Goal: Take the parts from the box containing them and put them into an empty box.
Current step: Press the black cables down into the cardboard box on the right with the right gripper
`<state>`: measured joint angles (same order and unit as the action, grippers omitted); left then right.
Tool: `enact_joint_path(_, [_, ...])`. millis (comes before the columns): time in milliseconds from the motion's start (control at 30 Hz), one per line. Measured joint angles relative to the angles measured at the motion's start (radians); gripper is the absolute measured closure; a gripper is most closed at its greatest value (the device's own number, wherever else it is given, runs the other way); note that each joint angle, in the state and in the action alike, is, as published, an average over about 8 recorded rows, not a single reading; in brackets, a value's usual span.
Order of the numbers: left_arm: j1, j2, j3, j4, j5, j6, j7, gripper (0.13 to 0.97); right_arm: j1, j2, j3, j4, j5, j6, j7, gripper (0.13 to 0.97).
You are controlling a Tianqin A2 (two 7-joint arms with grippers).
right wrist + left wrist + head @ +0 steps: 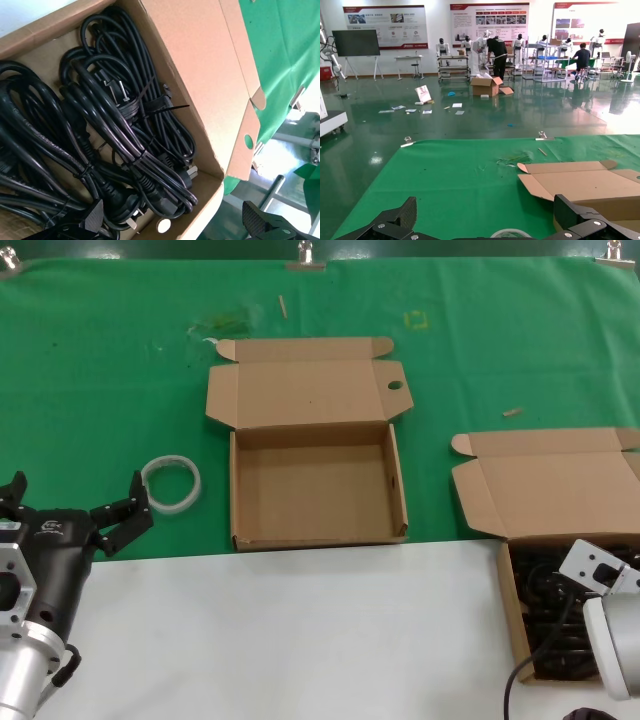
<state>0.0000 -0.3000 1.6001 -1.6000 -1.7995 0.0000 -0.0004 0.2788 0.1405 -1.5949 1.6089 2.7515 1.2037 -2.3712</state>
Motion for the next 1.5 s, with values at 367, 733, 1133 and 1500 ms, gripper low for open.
enact_joint_path(367, [0.0,0.0,0.0,0.0,0.0,0.0,0.0,0.132,0.023,-0.003,0.018,-0.039,0.001,-0.061,-0.021,0.129])
enact_joint_path(733, [0.0,0.0,0.0,0.0,0.0,0.0,0.0,0.132,0.043,-0.004,0.035,-0.109,0.001,-0.11,-0.024,0.13])
enact_joint_path(1133, [0.0,0.0,0.0,0.0,0.0,0.0,0.0,0.132,0.06,-0.012,0.034,-0.151,0.001,-0.128,-0.012,0.22])
enact_joint_path(1500, [0.0,0.0,0.0,0.0,0.0,0.0,0.0,0.132,0.073,-0.012,0.009,-0.163,0.001,-0.121,0.007,0.335])
